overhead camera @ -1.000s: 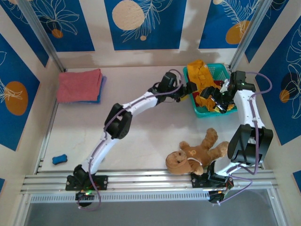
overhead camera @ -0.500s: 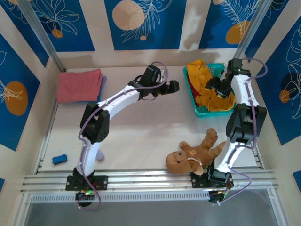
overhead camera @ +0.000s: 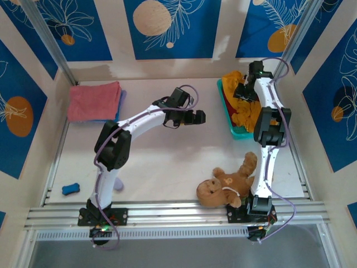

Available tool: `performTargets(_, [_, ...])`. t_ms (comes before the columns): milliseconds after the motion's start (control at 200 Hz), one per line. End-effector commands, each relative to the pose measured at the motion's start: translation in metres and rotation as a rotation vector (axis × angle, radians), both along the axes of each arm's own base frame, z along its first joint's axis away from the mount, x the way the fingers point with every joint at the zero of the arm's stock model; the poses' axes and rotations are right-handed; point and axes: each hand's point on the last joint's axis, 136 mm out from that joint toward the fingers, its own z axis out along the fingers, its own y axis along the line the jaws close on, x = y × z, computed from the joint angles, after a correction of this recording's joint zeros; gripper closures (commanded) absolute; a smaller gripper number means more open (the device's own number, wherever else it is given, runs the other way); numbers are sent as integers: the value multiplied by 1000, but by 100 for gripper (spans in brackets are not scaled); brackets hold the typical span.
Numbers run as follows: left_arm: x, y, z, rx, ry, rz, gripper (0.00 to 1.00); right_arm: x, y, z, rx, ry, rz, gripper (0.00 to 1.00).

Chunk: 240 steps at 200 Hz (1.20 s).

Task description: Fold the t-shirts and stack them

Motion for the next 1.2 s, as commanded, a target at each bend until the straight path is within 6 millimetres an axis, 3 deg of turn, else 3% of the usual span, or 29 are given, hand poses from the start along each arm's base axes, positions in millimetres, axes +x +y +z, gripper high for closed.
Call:
performTargets(0, [-6,7,20,4,-22,-23,1,3,-8,2,-45,17,-18,73])
performTargets(150, [-11,14,30,15,-24,-24,1,1,-8,22,-62,-2,-22,92])
performTargets(315, [-20,26,50,21,-49,-10,1,-21,-1,68,-92,-62,-15,93])
performTargets(605, [-42,57,82,8,-59,2,1,-92,26,157,-66,-260,-25,93])
performTargets(775, [-54,80,87,13,-37,13,1,-132,61,231,-41,-470,62,93])
performTargets(890, [-62,98,88,5,-21,36,1,-155,86,292,-18,-647,134,94])
performTargets(1080, [-67,143,89,-7,-17,114,1,-189,122,396,51,-952,219,94])
performTargets(1196, [-67,174,91,-24,-15,174,1,-206,149,446,91,-1086,291,94])
